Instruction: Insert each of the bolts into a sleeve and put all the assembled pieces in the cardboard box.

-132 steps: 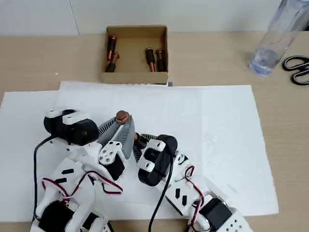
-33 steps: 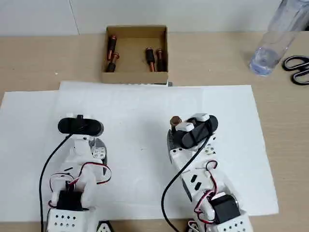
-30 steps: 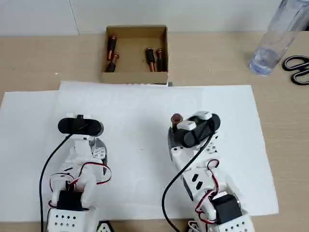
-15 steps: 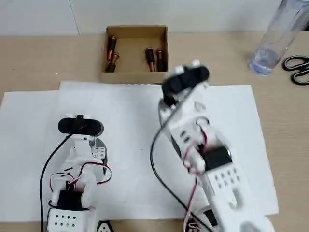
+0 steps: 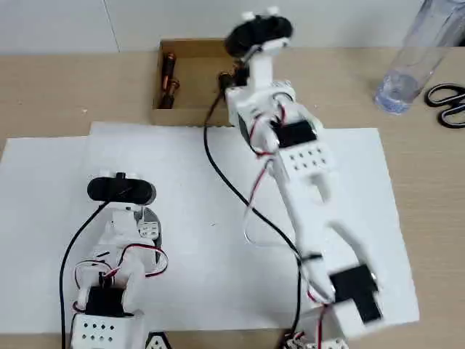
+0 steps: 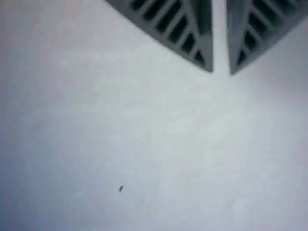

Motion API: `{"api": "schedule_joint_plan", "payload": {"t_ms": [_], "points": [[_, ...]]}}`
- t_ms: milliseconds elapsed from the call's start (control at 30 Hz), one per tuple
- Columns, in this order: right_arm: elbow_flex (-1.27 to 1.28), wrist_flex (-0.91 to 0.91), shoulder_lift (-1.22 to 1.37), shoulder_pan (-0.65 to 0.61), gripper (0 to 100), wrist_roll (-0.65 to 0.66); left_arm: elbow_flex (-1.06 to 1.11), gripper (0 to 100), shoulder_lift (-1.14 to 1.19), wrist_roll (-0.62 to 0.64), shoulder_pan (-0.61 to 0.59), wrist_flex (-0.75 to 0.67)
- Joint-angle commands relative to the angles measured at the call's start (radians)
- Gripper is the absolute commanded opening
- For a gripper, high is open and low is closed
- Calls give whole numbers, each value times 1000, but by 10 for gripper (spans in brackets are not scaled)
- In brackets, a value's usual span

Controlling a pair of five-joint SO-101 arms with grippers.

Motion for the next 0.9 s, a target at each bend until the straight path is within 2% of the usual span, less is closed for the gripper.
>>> {"api": "schedule_joint_plan", "payload": {"t_ms": [0,533,867], "points": [[-221,-38,134,2,2,21,-5,7,-11,-3,0,-23],[-795,-33,717,8,4,31,-5,7,-11,-2,2,-20],[-916,102,842,-16,5,101,-5,7,-11,-2,2,-20]]}}
